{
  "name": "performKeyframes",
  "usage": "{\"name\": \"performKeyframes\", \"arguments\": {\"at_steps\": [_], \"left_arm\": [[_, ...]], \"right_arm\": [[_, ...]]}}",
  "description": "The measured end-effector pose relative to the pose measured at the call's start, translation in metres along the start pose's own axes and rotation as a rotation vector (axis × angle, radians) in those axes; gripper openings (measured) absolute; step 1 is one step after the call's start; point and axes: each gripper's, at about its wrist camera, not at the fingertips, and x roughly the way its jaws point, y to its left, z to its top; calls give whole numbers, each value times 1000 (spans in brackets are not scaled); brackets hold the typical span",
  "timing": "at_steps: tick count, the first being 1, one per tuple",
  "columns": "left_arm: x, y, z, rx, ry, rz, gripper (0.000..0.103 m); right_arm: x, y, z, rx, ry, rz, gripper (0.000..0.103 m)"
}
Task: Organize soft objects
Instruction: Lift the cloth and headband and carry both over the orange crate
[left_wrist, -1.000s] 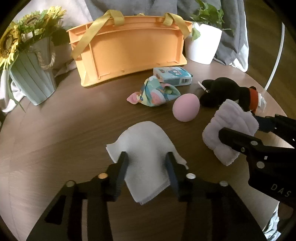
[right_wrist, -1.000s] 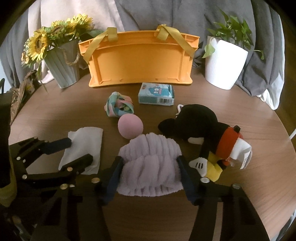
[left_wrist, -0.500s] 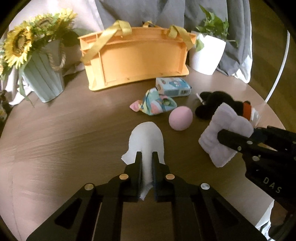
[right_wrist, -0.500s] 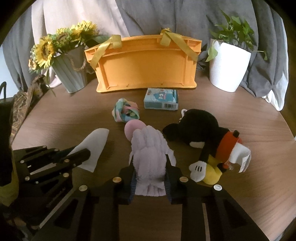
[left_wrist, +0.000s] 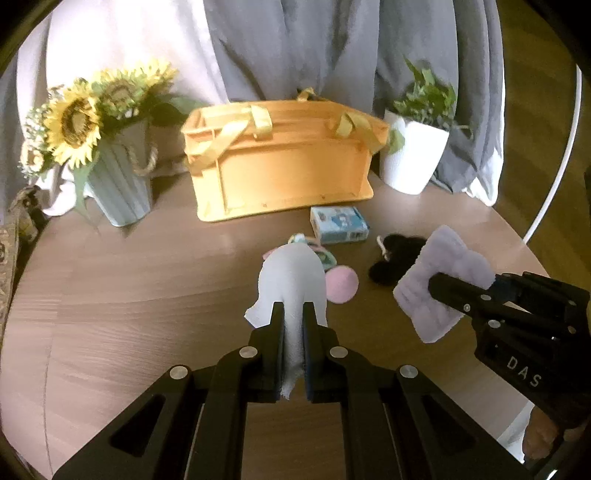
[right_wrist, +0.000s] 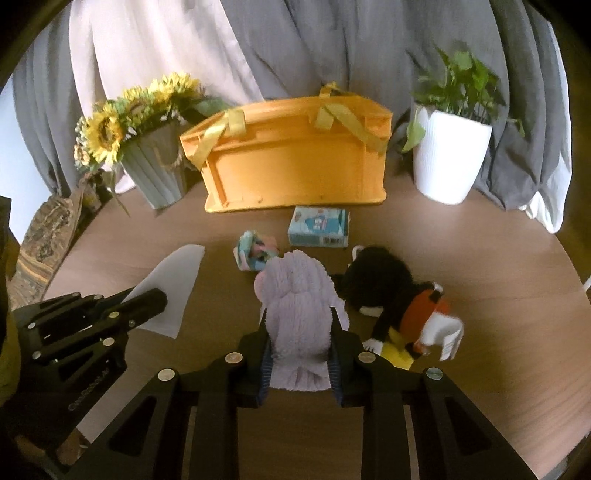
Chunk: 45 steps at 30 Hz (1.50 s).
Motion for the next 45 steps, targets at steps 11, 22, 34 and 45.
{"name": "performKeyframes", "arguments": {"at_steps": [11,22,34,45], "left_arm": [[-34,-10,19,-25,-90,10,10],[-64,-18,43,-18,-209,17,10],[-90,-19,74,-8,-346,68,10],[-97,-14,99,-4,-431,104,10]], "right_arm": [[-36,-6,24,-29,-95,4,26],[-67,-10,47,-45,-206,-2,26],[-88,-11,73,-61,-330,8,26],[-93,-9,104,-72,-435,22,26]]}}
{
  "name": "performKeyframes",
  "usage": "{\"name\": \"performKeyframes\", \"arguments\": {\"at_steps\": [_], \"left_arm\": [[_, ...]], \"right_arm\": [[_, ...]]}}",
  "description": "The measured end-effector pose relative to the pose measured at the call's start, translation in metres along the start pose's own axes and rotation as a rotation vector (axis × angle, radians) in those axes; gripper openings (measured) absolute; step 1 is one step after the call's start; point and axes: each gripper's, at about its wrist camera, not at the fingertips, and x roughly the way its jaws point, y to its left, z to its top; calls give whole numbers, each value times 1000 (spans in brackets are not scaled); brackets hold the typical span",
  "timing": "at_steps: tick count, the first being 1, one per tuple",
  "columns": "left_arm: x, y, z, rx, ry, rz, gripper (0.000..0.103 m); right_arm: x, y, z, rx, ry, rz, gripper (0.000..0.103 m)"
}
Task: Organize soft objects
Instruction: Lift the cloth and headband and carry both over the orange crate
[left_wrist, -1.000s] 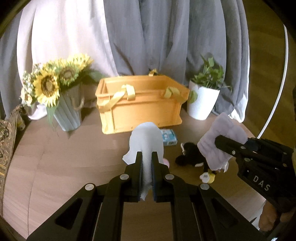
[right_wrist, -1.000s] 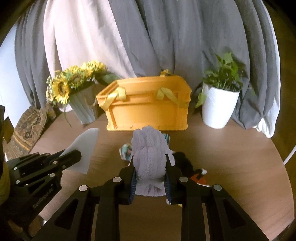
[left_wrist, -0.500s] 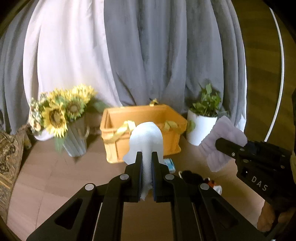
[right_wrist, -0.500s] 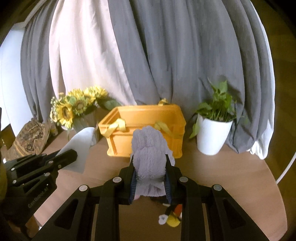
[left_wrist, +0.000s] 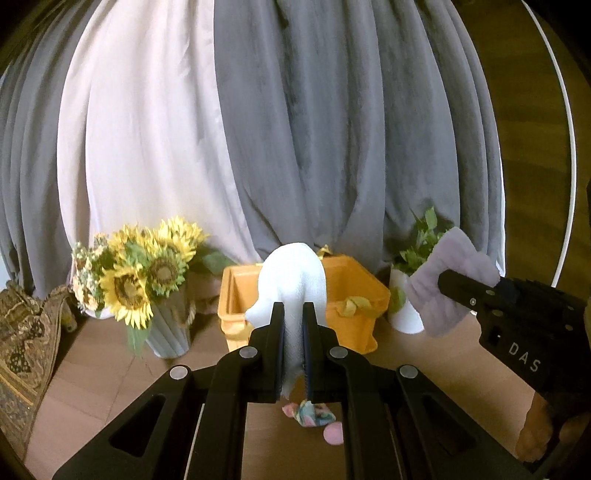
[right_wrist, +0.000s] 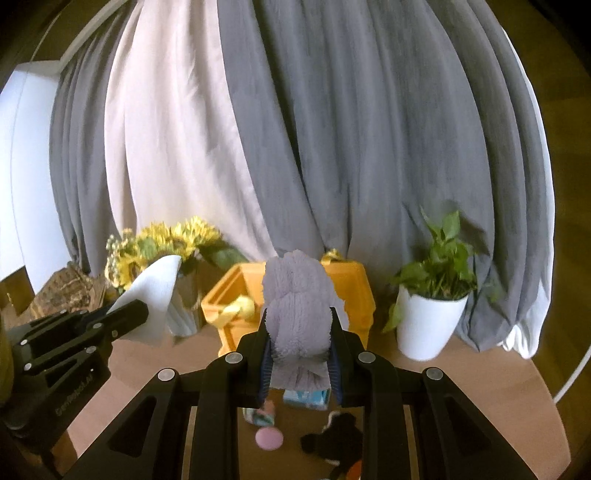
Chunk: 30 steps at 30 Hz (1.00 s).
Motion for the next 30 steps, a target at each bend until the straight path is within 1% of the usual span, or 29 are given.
{"name": "performKeyframes", "arguments": {"at_steps": [13,17,24,30], "left_arm": [[17,3,31,6,-91,15,10],[25,5,42,3,-111,15,10],[43,8,62,4,-120,7,10],[68,10,77,8,-110,-3,10]], "right_arm": [[12,-7,33,-8,-108,2,26],[19,-8,45,-15,-127,7,26],[40,-10,62,-19,-142,10,26],[64,-15,77,-9,-126,11,26]]}}
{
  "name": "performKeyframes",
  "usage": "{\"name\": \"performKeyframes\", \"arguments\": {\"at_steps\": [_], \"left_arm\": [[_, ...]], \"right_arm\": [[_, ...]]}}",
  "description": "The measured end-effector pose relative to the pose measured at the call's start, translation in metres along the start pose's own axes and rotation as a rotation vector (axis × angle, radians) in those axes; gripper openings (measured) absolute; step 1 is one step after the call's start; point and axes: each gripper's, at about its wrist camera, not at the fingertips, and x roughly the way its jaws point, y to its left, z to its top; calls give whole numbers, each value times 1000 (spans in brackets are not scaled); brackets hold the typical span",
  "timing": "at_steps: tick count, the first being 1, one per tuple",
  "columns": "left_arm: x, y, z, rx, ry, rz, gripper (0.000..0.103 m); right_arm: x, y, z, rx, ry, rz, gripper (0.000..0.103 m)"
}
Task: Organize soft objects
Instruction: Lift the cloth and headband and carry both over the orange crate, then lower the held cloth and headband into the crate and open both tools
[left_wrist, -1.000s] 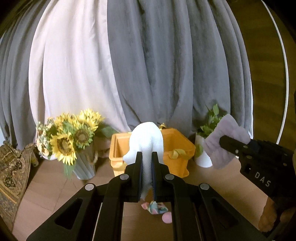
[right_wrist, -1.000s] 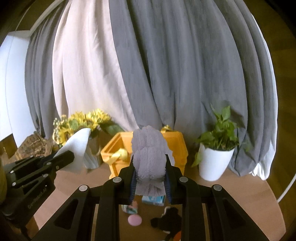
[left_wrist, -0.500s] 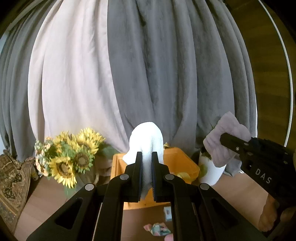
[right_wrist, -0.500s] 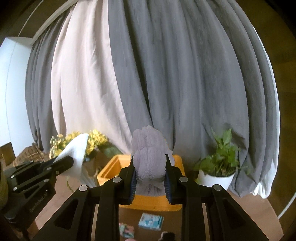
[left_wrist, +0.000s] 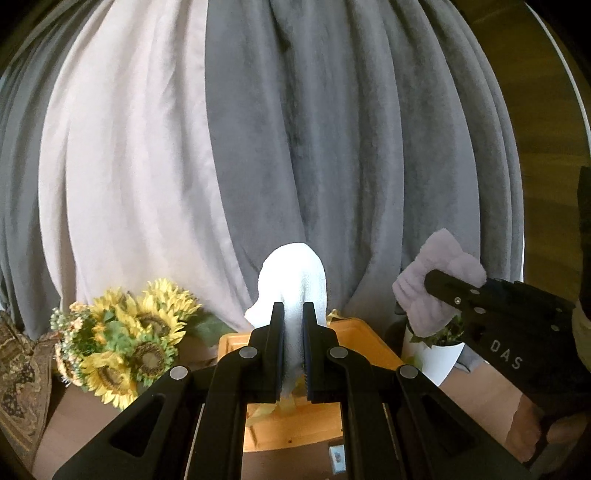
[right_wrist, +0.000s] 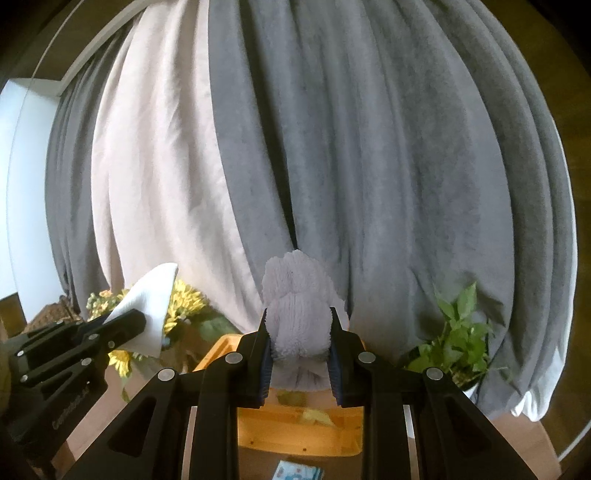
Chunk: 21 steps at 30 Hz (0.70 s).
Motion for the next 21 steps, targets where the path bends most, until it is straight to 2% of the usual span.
{"name": "performKeyframes", "arguments": {"at_steps": [8,21], "left_arm": [[52,9,8,-26,77,-12,10],[138,21,3,-59,299,-59,10]], "right_arm": [[50,-10,11,3,90,-23,26],[148,-26,6,25,377,-10,26]]}}
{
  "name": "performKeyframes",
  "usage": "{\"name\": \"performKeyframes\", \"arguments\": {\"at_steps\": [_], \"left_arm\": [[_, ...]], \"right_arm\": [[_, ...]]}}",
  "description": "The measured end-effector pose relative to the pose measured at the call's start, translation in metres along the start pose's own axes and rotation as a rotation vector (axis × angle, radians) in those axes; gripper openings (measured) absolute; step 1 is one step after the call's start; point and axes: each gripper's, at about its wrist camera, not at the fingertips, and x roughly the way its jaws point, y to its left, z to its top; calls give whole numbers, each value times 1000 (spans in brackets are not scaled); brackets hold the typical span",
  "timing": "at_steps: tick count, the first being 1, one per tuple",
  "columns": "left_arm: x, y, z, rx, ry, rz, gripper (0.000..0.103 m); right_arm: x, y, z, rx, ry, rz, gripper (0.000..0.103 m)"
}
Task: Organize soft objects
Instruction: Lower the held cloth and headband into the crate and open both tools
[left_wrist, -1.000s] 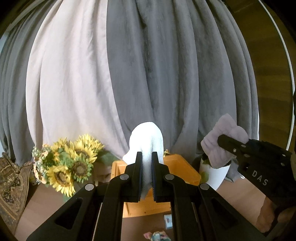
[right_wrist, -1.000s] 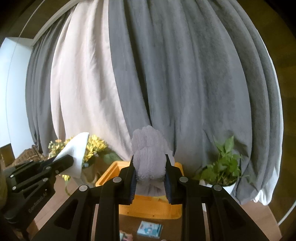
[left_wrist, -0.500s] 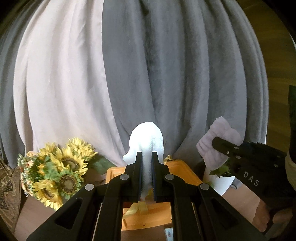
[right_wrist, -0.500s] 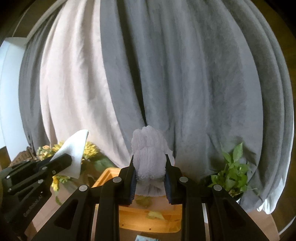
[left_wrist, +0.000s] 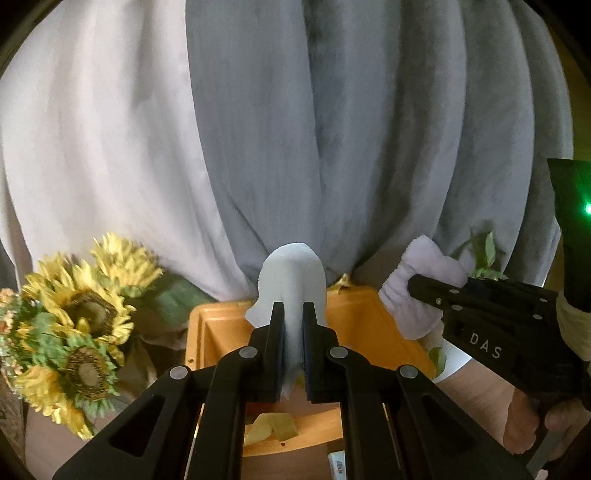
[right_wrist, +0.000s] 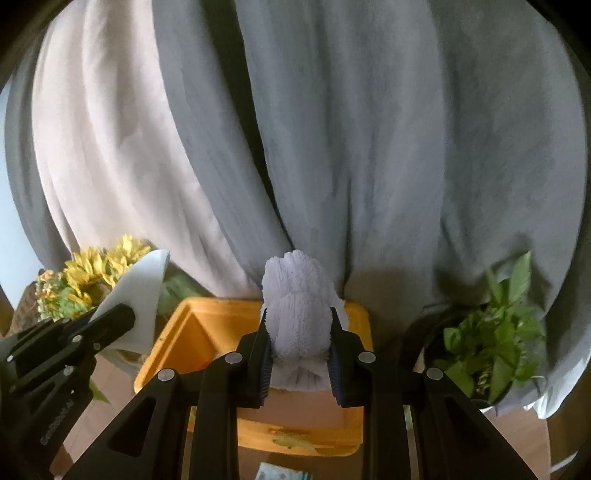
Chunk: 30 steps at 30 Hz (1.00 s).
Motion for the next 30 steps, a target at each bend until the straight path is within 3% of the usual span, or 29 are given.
{"name": "performKeyframes", "arguments": {"at_steps": [13,21,30], "left_arm": [[73,15,-12,-14,247,-13,10],[104,18,-25,-2,342,1,10],[120,16,-37,15,406,2,13]], "right_arm": [[72,1,0,-51,222,22,26],[110,1,-8,-75,347,8,27],[128,0,-26,-86,419,12,27]]}}
